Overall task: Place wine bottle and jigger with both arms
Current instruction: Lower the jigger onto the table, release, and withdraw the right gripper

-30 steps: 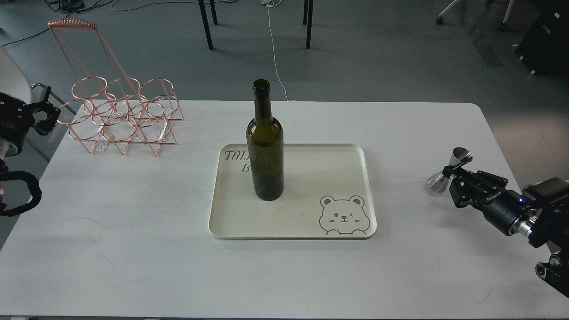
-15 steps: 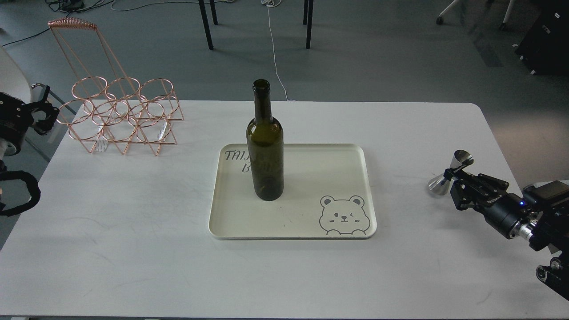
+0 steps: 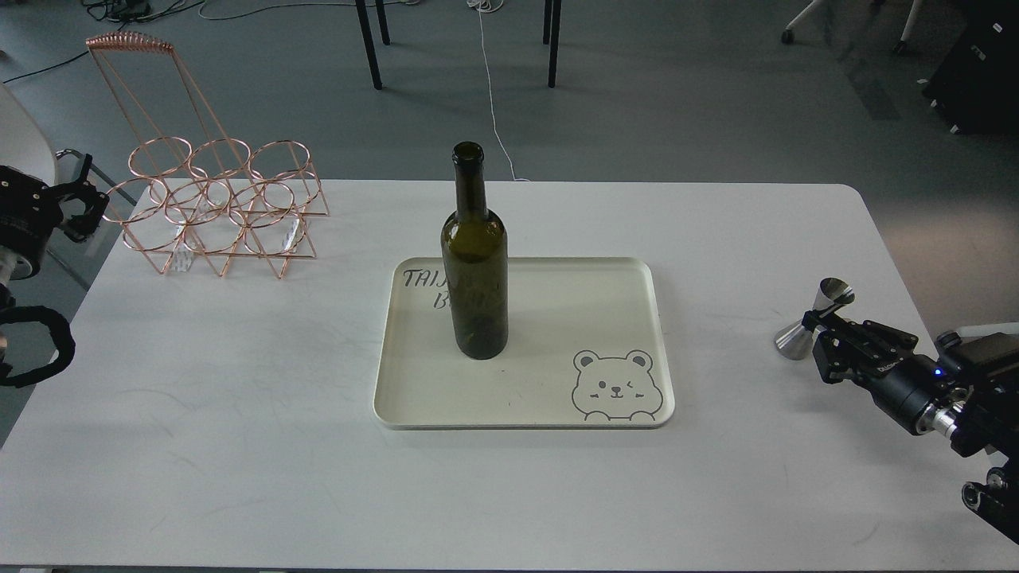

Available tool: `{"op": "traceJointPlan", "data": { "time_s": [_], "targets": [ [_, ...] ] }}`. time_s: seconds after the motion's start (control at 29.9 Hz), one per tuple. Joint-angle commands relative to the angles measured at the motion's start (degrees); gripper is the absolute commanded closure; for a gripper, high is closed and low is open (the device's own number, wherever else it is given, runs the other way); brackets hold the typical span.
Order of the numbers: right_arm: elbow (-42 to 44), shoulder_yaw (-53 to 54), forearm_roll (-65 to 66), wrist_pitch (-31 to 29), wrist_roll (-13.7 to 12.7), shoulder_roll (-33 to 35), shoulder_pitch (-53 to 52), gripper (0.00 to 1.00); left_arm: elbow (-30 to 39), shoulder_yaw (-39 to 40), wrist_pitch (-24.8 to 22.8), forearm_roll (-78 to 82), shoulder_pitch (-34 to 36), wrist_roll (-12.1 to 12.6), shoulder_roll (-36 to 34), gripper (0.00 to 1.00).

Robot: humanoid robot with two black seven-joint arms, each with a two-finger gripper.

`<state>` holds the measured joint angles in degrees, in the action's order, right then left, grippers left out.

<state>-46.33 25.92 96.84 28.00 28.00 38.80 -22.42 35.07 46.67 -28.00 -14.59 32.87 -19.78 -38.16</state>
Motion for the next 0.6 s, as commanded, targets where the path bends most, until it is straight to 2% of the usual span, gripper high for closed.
{"op": "traceJointPlan", "data": {
  "time_s": [0.0,0.07,0.13,0.3,0.4,0.57],
  "targets": [
    [-0.08,0.01,-0.07,0.00,0.00,-0.04,-0.08,0.74,0.00,0.00,0.00,0.00,0.00,0.01,-0.08,0.01],
    [-0.25,0.01,-0.16,0.00,0.00,0.04,0.01,0.72,0.00,0.00,0.00,0.00,0.00,0.01,-0.08,0.01],
    [-0.43,0.01,-0.16,0.00,0.00,0.04,0.01,0.64,0.00,0.00,0.00,0.00,0.00,0.00,-0.08,0.01],
    [-0.60,-0.17,-0.16,0.00,0.00,0.39,0.71,0.36,0.00,0.09,0.00,0.00,0.00,-0.08,-0.17,0.01],
    [-0.95,-0.08,-0.16,0.00,0.00,0.83,2.03,0.32,0.00,0.09,0.00,0.00,0.00,0.01,-0.17,0.01],
    [-3.85,0.36,-0.59,0.00,0.00,6.44,4.40,0.17,0.87,0.00,0.00,0.00,0.17,0.18,-1.48,0.01]
  ]
}}
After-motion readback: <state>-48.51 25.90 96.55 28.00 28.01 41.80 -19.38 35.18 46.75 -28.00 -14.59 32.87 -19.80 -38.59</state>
